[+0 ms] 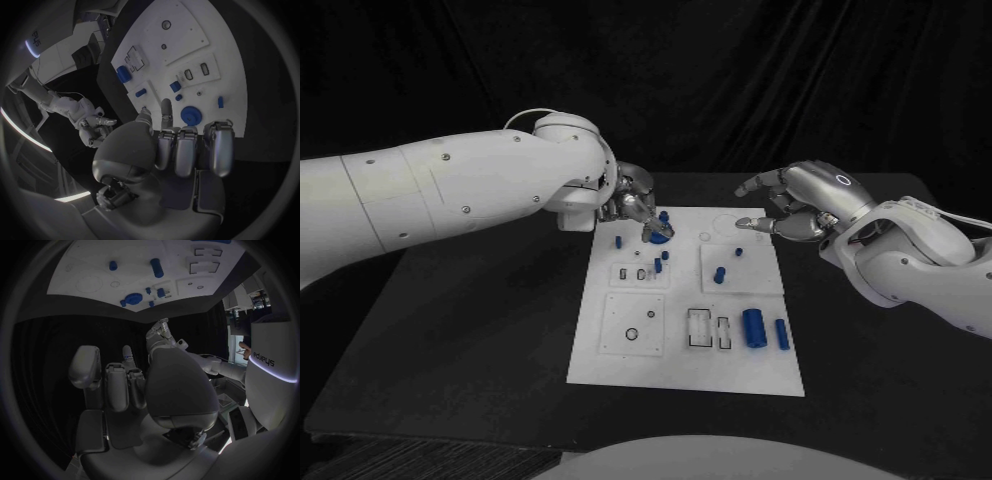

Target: Assemble the parts on the task board

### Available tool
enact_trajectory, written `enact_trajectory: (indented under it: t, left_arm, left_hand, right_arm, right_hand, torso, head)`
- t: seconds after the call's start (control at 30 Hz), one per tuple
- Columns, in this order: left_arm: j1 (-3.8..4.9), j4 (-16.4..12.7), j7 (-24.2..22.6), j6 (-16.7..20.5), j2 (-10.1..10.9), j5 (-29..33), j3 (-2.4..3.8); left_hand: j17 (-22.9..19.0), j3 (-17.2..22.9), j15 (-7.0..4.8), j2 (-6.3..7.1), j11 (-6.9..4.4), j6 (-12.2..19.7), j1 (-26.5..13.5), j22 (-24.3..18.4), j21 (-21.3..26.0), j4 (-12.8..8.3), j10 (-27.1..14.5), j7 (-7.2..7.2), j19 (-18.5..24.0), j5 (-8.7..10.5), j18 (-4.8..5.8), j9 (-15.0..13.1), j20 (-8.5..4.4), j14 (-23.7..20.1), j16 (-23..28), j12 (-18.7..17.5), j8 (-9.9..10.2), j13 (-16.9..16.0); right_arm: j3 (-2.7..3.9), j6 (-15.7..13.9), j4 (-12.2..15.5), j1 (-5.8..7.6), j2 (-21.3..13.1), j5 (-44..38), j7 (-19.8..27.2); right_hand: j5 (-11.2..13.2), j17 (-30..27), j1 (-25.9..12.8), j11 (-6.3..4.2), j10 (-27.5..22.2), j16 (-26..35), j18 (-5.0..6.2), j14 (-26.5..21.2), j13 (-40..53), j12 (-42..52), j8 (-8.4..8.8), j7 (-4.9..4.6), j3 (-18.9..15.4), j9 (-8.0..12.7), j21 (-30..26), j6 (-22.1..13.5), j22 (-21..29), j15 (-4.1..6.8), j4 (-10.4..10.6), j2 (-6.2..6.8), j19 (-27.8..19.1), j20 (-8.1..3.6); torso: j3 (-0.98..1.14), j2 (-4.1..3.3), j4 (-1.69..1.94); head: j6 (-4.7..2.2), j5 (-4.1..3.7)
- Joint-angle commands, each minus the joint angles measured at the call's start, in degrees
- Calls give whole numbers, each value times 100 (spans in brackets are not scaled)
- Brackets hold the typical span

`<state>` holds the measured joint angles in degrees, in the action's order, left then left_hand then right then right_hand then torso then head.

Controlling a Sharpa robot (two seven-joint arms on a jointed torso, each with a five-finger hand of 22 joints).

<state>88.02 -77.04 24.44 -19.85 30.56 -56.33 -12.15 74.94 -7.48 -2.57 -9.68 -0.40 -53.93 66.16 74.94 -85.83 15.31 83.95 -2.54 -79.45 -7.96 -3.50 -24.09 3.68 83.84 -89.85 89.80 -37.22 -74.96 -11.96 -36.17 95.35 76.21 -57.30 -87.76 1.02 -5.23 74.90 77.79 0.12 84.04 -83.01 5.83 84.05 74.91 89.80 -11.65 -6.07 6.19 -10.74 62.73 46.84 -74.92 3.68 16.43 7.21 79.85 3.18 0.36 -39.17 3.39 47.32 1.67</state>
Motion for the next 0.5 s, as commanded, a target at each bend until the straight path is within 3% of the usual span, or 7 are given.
enact_trajectory:
  t: [0.03,0.13,0.23,0.4,0.5]
  left_arm:
    - [9,114,470,-288,-117,-54,6]
    - [0,188,546,-315,-208,-54,6]
    - [-18,240,604,-344,-277,-54,5]
    - [-47,310,628,-370,-354,-55,5]
    - [-70,356,629,-371,-395,-55,4]
  left_hand:
    - [1506,81,-22,1,-11,-12,-64,470,45,-32,605,-40,40,-73,60,-10,-6,616,-15,20,231,-1504]
    - [1506,126,-4,-11,11,-20,-106,440,71,-34,605,-70,72,-78,52,-3,9,616,-15,20,421,-1504]
    - [1506,146,7,-10,24,-51,-145,417,91,-31,605,-82,94,-18,45,-8,20,616,-15,20,533,-1504]
    - [1506,106,26,7,39,-194,-410,405,123,73,605,-98,103,212,38,-83,42,616,-15,20,755,-1504]
    - [1506,83,32,-4,47,-222,-537,379,148,101,605,-106,132,285,29,-125,47,616,-15,20,840,-1504]
  right_arm:
    - [4,114,-17,-28,22,-43,-155]
    - [4,119,-36,-40,40,-43,-165]
    - [4,126,-57,-54,60,-43,-177]
    - [4,149,-88,-75,75,-43,-200]
    - [4,157,-110,-84,85,-43,-210]
  right_hand:
    - [-33,819,13,41,596,-25,-44,398,1509,20,-33,-1,29,6,23,47,-529,-47,-15,-65,36,-12]
    - [-33,819,13,41,596,-25,-44,398,1509,20,-33,-1,29,6,23,47,-529,-47,-15,-65,36,-12]
    - [-40,812,13,41,596,-19,-43,396,1509,20,-39,-2,29,7,21,58,-530,-47,-16,-68,37,-12]
    - [-47,811,9,42,596,-18,-41,396,1509,20,-42,-3,28,8,11,65,-528,-47,-14,-70,35,-11]
    - [-47,811,9,42,596,-18,-41,396,1509,20,-42,-3,28,8,11,65,-528,-47,-14,-70,35,-11]
  torso:
    - [10,1,-20]
    - [9,6,-33]
    - [30,11,-61]
    - [45,22,-50]
    - [34,24,-36]
  head:
    - [39,24]
    - [63,43]
    - [93,67]
    - [129,55]
    - [146,54]
